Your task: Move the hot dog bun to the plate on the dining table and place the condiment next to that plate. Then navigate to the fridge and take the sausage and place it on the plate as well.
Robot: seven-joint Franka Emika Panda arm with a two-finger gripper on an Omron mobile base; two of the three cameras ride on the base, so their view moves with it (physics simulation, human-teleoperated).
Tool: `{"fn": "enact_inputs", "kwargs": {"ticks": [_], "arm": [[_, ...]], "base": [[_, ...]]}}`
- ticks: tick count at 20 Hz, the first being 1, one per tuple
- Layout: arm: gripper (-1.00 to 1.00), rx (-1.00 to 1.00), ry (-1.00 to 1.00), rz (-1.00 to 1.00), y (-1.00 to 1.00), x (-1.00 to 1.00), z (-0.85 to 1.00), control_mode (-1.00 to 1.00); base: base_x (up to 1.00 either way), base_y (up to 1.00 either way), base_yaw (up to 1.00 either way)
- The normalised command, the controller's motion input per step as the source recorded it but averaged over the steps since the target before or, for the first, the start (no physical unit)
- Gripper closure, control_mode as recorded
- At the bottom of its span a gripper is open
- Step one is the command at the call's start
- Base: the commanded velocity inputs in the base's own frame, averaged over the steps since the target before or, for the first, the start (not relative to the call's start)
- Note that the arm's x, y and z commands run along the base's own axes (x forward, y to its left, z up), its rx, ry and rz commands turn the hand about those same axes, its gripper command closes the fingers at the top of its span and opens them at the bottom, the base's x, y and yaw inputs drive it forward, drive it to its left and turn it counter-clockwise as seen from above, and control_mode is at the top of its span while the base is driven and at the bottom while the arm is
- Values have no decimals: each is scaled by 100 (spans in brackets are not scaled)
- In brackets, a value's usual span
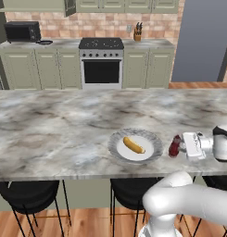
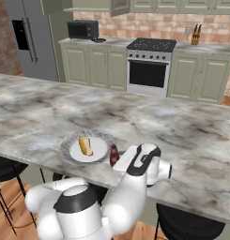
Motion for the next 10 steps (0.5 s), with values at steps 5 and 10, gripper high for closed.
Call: {"fn": "enact_inputs", "kwargs": {"ticks": [5,10], "arm": [[100,0,0,3,-1,14,-25,-100],[100,0,0,1,-1,18,-22,-100]], "base": [[0,0,0],[0,0,0]]}}
